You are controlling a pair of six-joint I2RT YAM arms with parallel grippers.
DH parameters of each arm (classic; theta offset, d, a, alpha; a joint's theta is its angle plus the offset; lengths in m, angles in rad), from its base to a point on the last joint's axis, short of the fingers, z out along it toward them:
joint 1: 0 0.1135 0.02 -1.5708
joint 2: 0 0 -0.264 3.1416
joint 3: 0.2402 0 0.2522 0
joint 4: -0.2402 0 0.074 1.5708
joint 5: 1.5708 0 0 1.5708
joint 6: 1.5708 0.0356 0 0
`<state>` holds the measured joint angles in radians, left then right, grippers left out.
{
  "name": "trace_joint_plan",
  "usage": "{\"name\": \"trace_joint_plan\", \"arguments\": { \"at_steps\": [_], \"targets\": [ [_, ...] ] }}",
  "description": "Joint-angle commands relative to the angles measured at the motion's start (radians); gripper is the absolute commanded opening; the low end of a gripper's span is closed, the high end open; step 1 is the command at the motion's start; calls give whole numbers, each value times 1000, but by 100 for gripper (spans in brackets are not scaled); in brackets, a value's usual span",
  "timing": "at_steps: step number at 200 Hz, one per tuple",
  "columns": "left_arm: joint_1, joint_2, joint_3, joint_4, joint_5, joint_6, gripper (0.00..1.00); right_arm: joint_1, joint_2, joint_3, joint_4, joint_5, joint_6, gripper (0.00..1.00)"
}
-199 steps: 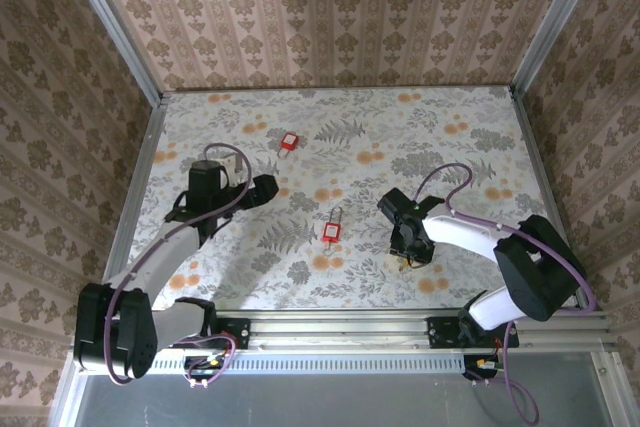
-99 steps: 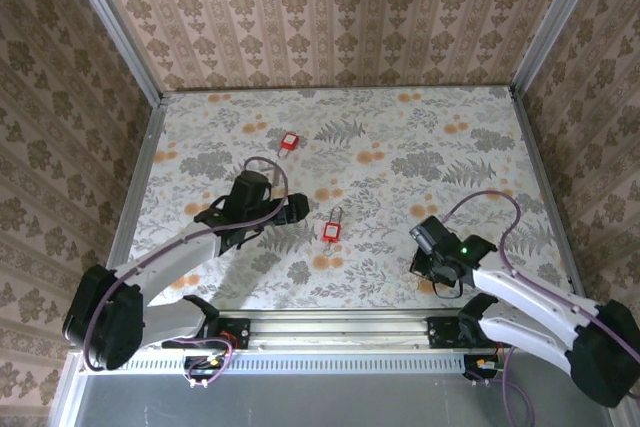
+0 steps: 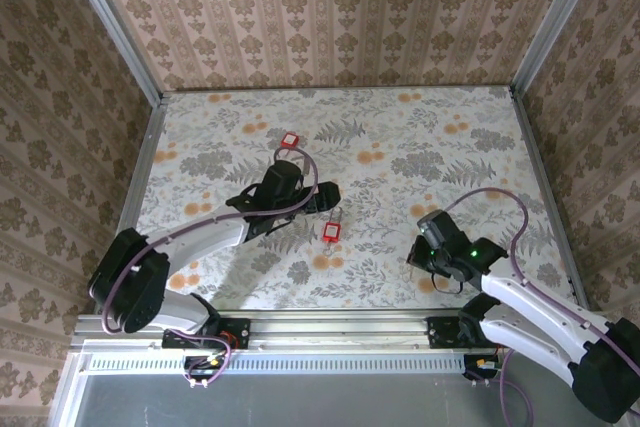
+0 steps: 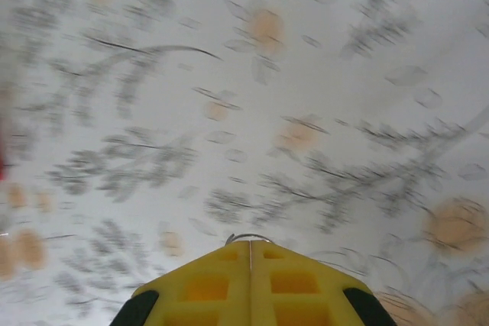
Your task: Unlock with the key
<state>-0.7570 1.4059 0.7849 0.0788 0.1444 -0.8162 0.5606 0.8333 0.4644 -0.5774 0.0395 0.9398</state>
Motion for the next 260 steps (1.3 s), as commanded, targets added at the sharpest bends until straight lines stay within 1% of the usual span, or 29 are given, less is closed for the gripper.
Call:
{"name": "trace_joint_plan", "arguments": {
  "at_steps": [1,20,36,48,62,83,100,118,135,149,160,179,199,209,228,246,260],
  "targets": [
    [21,-6,-61,250,129,-117,89,-1,18,104,122,-39,-58,0],
    [68,-70,-165,421,199,-158,89,13,97,202,180,-55,-91,0],
    [132,-170,-272,506,239,-161,90,54,197,327,192,-44,-134,0],
    [175,-264,-334,493,267,-130,91,103,271,428,194,-22,-168,0],
    [213,-397,-382,431,288,-80,97,157,365,536,190,0,-206,0],
    [215,-571,-440,337,291,-1,100,186,447,638,181,-13,-228,0],
    [214,-669,-503,362,306,3,99,194,472,681,159,-20,-221,0],
    [214,-722,-561,442,335,-29,99,219,440,674,170,-9,-208,0],
    [210,-726,-568,464,371,-57,97,237,397,659,158,27,-197,0],
    [188,-713,-581,536,379,-88,96,239,339,608,197,42,-180,0],
    [155,-702,-587,581,352,-104,96,237,310,582,229,48,-166,0],
    [69,-675,-581,648,293,-97,95,232,290,580,249,52,-159,0],
    [-14,-631,-557,696,235,-73,92,196,289,590,282,9,-133,0],
    [-48,-598,-536,708,210,-67,91,167,292,589,304,-24,-111,0],
    [-88,-510,-487,783,210,-78,88,114,276,546,404,-82,-62,0],
    [-111,-402,-424,852,208,-102,87,70,258,507,463,-120,-27,0],
    [-120,-305,-363,877,209,-129,84,50,244,482,492,-140,-15,0]
  ]
}}
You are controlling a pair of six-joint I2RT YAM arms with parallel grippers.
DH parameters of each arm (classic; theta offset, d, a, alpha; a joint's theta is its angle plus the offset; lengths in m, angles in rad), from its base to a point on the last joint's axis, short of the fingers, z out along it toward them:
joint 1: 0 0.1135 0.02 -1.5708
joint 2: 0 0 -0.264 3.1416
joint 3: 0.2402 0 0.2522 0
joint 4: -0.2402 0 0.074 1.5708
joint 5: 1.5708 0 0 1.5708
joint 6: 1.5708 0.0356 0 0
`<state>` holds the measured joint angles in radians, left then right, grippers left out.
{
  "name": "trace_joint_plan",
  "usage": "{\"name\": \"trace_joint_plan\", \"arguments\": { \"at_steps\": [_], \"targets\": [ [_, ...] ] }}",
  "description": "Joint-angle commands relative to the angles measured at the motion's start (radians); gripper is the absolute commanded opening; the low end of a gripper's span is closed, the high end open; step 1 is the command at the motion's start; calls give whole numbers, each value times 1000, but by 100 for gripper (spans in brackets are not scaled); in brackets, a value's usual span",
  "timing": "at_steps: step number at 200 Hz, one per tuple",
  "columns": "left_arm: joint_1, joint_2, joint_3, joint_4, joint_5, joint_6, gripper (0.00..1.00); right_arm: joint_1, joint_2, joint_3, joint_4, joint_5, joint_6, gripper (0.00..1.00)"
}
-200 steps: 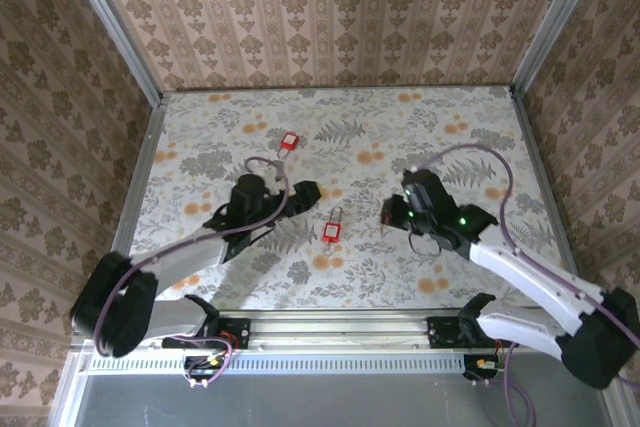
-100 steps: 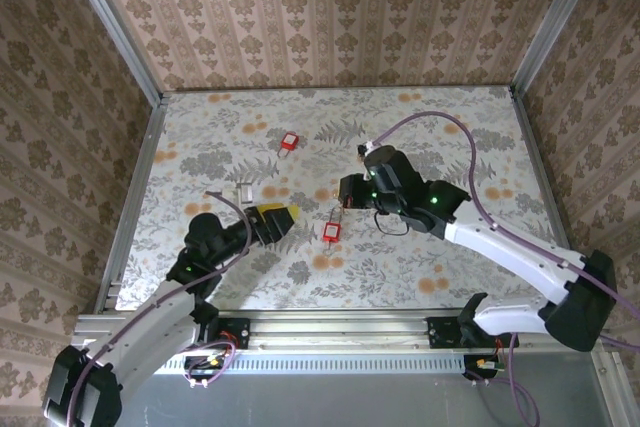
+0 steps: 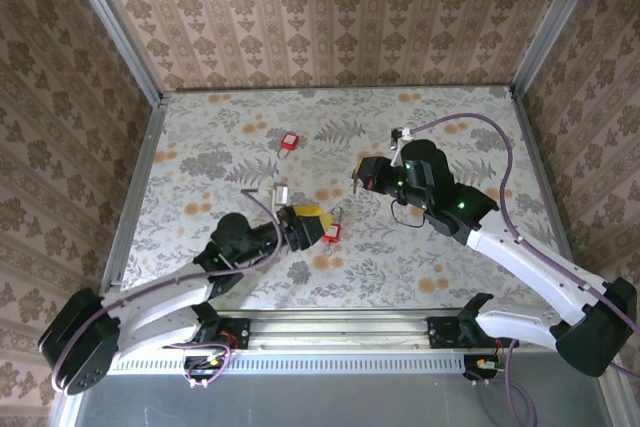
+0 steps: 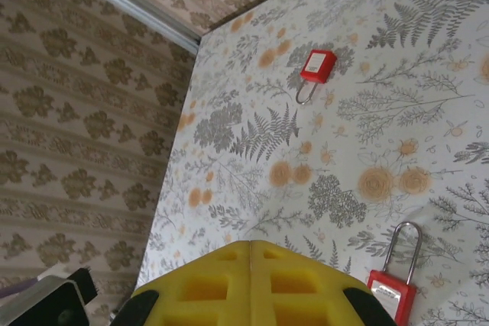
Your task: Unlock with the key
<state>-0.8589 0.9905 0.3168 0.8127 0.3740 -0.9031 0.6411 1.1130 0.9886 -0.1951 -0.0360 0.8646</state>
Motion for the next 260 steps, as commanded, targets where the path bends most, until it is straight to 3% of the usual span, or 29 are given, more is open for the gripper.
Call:
{"name": "trace_joint_plan", "arguments": {
  "at_steps": [1,46,64,94,167,217,260],
  "targets": [
    [-18,118,109,146,-20,-45,83,-31,-37,-45,114,-67,62,0],
    [-19,508,282,440,-26,-266,71,-133,-87,-193,257,-148,139,0],
    [-21,613,346,470,-29,-327,68,-176,-100,-223,276,-179,153,0],
    [-29,670,395,465,-71,-308,67,-246,-90,-234,290,-265,171,0],
    [-63,786,487,477,-59,-340,59,-344,-32,-238,352,-369,201,0],
    [-51,804,498,477,-36,-350,41,-350,-28,-253,358,-372,207,0],
    [-39,802,485,477,-8,-356,7,-347,-43,-288,356,-358,218,0]
  ]
}}
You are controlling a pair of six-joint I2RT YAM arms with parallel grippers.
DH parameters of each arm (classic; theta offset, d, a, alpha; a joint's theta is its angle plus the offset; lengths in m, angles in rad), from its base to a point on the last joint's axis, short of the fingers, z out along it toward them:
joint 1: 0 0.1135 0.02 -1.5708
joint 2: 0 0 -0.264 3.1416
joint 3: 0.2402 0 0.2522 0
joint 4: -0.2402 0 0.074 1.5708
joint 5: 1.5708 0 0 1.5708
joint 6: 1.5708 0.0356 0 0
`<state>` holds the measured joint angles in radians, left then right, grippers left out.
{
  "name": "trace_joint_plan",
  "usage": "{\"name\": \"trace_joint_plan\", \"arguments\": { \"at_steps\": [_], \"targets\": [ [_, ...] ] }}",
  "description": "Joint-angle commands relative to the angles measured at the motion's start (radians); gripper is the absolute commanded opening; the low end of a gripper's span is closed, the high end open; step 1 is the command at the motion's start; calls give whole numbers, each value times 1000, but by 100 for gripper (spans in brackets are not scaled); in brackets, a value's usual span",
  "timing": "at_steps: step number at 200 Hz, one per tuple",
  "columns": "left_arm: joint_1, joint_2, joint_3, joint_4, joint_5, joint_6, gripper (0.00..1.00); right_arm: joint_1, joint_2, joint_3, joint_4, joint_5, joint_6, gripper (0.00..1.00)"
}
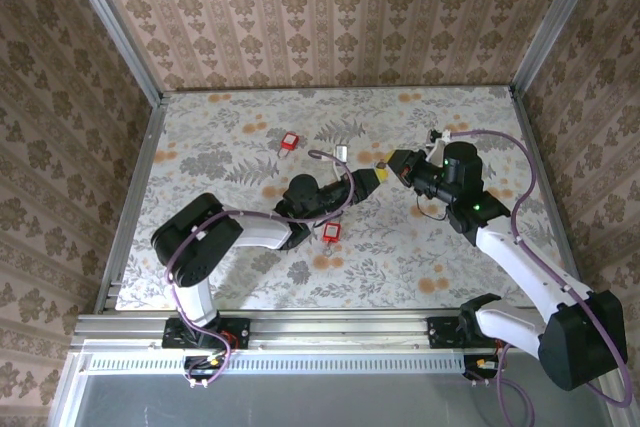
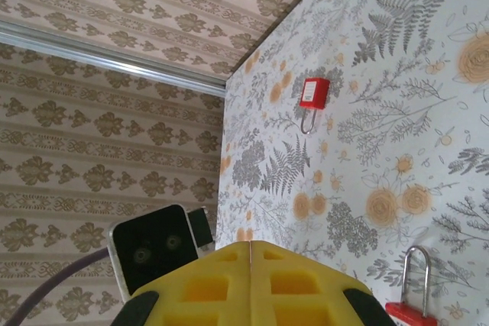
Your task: Unlock with the key
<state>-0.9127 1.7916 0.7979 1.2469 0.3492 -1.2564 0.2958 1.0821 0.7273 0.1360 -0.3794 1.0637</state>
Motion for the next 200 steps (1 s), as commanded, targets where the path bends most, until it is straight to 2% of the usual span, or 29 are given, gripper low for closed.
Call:
{"name": "trace_joint_plan", "arguments": {
  "at_steps": [1,17,45,70,98,115,124,141,162,176,200],
  "targets": [
    [14,0,3,43,17,-3,6,-1,-13,-27,25,-14,19,0],
    [21,-4,-7,43,23,-3,0,2,-14,-33,27,-11,23,0],
    [42,-17,-33,42,50,-13,0,15,-14,-29,23,-1,21,0],
    [80,-52,-68,40,119,-10,0,39,-7,-20,13,6,11,0],
    [158,-95,-112,17,283,-12,0,73,-8,14,-27,18,-47,40],
    [242,-140,-157,-50,461,-5,0,91,-29,67,-135,37,-150,67],
    [279,-175,-179,-127,548,28,0,99,-31,101,-183,27,-206,74],
    [303,-269,-219,-376,638,193,0,111,-4,162,-234,-33,-275,77],
    [283,-418,-229,-768,614,436,0,153,57,246,-261,-126,-345,79],
    [284,-536,-239,-922,598,513,0,203,84,303,-336,-108,-410,79],
    [293,-706,-204,-1224,580,660,0,310,85,316,-346,-65,-474,79]
  ]
}}
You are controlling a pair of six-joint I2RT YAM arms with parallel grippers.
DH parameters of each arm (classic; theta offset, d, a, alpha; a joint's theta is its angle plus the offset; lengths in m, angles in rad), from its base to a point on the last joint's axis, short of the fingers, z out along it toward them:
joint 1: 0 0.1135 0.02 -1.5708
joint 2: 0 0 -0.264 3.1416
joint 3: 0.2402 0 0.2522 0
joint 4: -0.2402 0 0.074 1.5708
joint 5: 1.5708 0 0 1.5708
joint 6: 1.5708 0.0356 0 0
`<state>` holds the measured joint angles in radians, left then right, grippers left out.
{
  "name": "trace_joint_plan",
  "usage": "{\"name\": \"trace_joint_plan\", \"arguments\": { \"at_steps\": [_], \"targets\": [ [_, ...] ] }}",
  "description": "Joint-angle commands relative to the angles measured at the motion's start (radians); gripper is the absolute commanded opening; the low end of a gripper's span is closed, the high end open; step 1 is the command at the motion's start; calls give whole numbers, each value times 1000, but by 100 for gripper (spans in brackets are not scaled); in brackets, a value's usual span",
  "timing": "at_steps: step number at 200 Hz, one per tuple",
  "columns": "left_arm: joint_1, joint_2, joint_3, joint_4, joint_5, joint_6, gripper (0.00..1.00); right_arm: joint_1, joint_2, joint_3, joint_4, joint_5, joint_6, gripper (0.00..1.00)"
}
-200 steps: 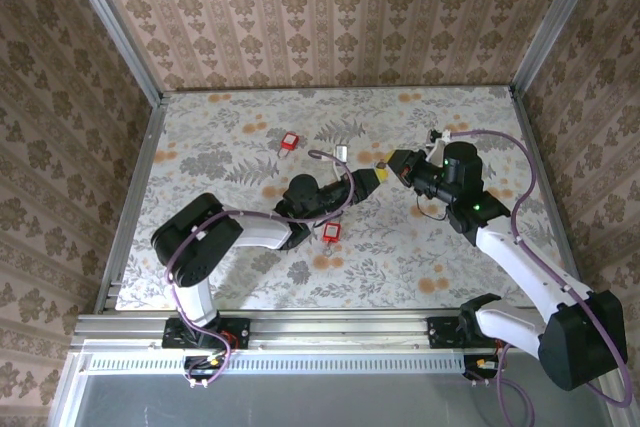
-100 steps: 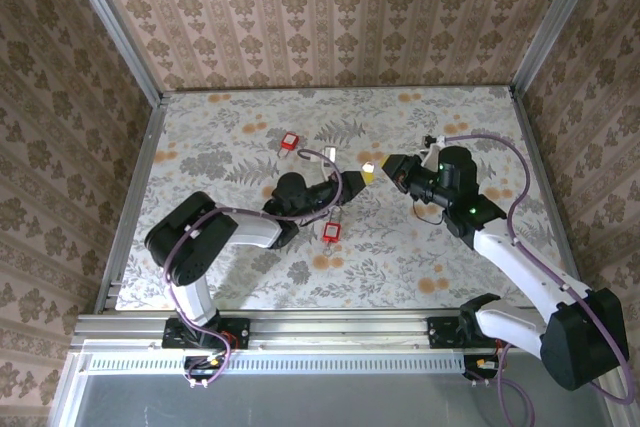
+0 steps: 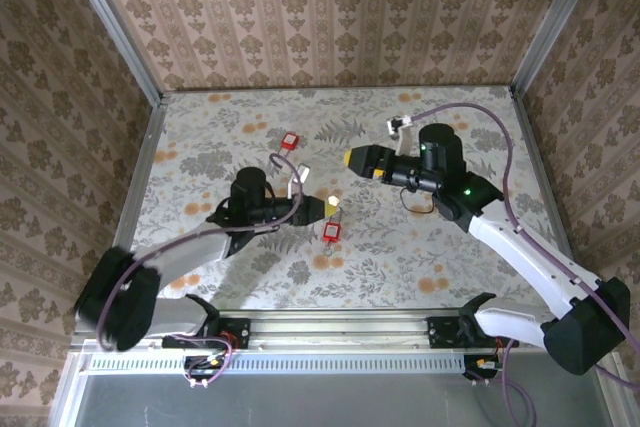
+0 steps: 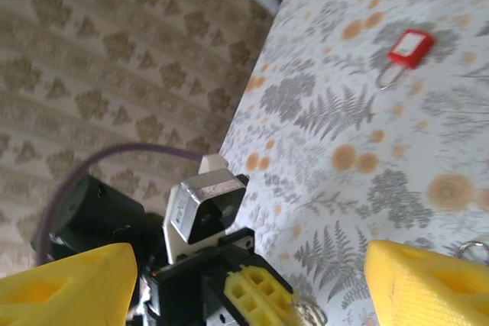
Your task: Unlock with the key
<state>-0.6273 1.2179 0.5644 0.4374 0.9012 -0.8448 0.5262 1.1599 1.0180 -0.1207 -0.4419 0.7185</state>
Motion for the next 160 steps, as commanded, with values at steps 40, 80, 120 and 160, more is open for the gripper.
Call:
{"name": "trace_joint_plan", "arguments": {
  "at_steps": [40,80,120,160],
  "targets": [
    [6,-267,121,-723,41,426,0,150,-17,-58,-51,31,-127,78],
    [-24,-282,158,-785,40,454,0,156,-37,-208,132,-45,-79,76],
    [-56,-279,171,-755,44,430,0,176,-78,-309,266,-75,-42,75],
    [-76,-251,175,-719,32,415,0,195,-104,-368,326,-99,-18,71]
  ]
}}
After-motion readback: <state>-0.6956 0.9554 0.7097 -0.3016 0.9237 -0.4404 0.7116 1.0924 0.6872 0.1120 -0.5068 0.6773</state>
